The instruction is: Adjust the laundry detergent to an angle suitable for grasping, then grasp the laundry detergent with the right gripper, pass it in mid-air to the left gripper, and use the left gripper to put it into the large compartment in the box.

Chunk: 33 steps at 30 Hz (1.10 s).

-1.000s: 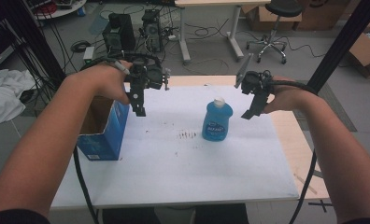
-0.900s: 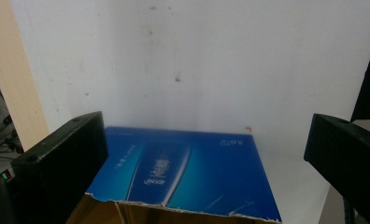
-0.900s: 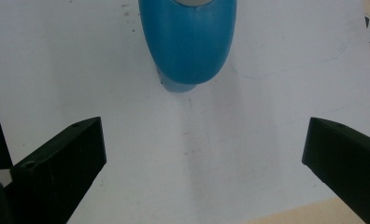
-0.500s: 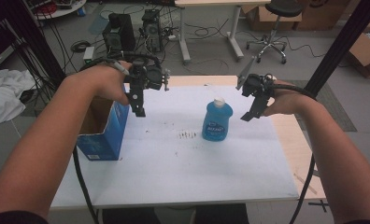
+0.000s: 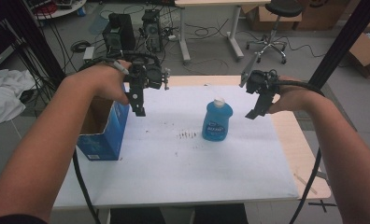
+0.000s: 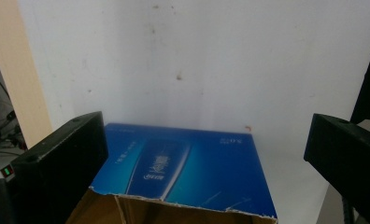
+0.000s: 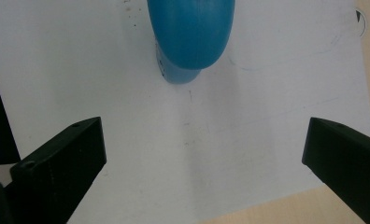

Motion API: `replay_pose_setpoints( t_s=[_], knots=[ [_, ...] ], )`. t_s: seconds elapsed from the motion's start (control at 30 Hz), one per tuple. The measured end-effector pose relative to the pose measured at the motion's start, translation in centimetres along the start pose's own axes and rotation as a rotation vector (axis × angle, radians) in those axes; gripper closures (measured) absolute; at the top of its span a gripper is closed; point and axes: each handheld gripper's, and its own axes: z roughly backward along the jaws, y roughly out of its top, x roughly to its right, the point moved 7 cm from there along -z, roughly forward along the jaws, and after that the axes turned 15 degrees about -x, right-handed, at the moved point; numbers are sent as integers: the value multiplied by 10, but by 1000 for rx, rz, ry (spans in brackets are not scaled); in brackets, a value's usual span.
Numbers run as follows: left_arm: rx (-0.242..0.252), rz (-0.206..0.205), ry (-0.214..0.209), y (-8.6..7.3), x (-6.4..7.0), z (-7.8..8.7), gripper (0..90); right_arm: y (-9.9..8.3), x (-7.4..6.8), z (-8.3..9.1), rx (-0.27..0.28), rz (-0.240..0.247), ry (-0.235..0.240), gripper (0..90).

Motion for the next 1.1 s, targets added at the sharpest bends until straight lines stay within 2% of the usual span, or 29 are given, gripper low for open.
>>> replay_pose_setpoints(
  t_s=[0.3,0.5,0.63,0.83,0.87,1.1],
  knots=[
    [5,-6,2,4,-2,0,2,-1,1,-1,-4,5,0,0],
    [2,-26,5,6,-1,0,2,2,1,-5,7,7,6,0],
    [10,-14,4,5,-2,-1,2,4,0,-10,44,-2,17,0],
    [11,-16,4,5,-1,-1,2,7,-1,-20,69,-4,26,0],
    [8,-15,3,5,0,-2,2,9,-3,-27,93,-6,37,0],
    [2,-21,4,5,4,0,2,12,-6,-44,161,-9,44,0]
  ],
)
